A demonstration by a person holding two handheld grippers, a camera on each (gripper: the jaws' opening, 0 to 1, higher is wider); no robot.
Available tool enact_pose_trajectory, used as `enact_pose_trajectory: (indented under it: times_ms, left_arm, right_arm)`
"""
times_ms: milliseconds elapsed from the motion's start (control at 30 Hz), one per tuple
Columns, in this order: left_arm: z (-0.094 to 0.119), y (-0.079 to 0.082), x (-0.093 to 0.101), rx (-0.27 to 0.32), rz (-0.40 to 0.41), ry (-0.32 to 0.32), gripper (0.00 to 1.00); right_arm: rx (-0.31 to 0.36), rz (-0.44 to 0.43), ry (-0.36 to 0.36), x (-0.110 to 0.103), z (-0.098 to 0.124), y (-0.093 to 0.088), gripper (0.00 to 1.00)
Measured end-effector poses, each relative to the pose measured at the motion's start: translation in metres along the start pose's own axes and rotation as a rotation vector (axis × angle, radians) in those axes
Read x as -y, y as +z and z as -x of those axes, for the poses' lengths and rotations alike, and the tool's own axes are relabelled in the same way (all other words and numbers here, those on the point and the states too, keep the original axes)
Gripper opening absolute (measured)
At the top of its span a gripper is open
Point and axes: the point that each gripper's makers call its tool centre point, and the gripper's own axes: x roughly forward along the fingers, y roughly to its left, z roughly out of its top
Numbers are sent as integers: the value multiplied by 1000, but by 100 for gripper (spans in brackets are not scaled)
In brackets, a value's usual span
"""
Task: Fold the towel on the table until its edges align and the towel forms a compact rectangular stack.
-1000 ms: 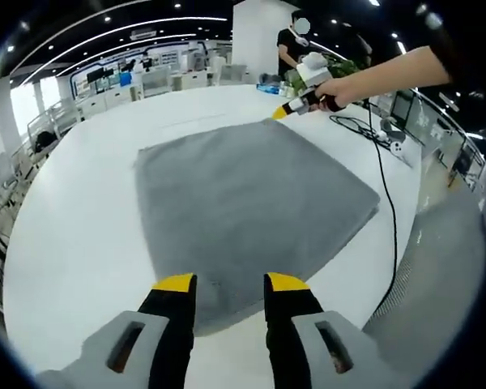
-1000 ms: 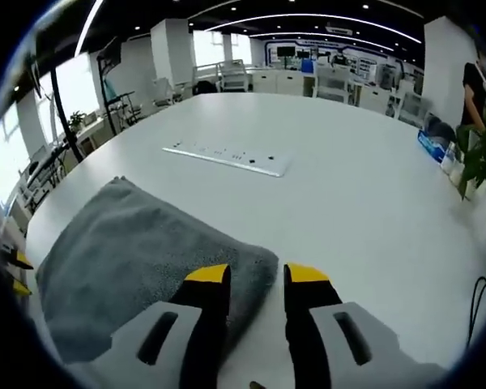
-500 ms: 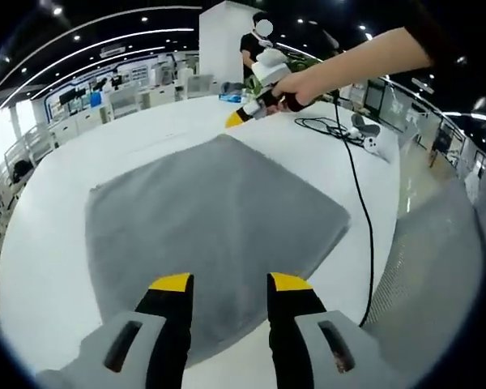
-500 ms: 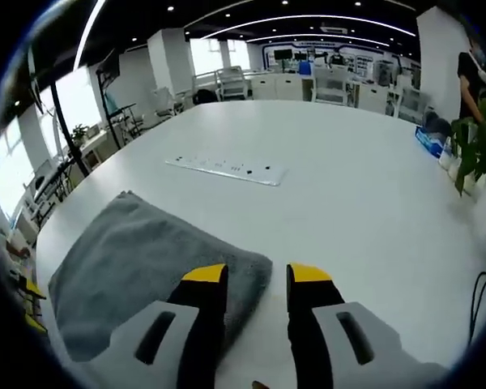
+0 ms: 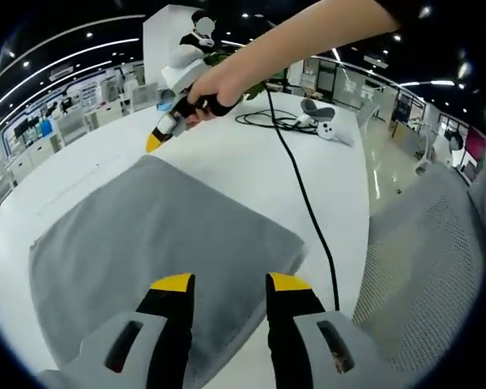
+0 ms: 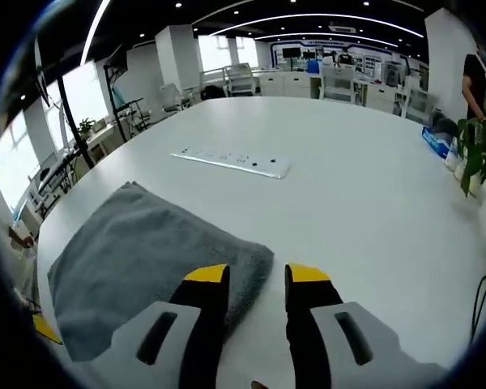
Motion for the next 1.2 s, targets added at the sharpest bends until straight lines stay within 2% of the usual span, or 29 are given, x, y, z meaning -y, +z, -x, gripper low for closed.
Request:
enact_pose_trajectory:
  times_ms: [300, 600, 733, 967, 1100, 1200]
  left_arm:
    - [-29, 13, 37, -14, -79, -95, 30]
    - [-47, 13, 59, -37, -140, -163, 23]
    - [-51, 11, 64, -50, -149, -171, 22]
    - [-57, 5, 62, -74, -144, -160, 21]
    - [-59, 0, 62, -101, -191, -145, 20]
    - [-60, 1, 63, -100, -206, -134, 19]
  right_arm:
    - [0, -7, 5, 5, -9, -6, 23]
    - [18, -51, 15, 1, -8, -15, 20]
    - [18, -62, 14, 0, -8, -17, 19]
    - [43, -80, 31, -7, -13, -11, 16]
    - [48, -86, 27, -7, -18, -9, 13]
    - [42, -80, 24, -5, -21, -11, 13]
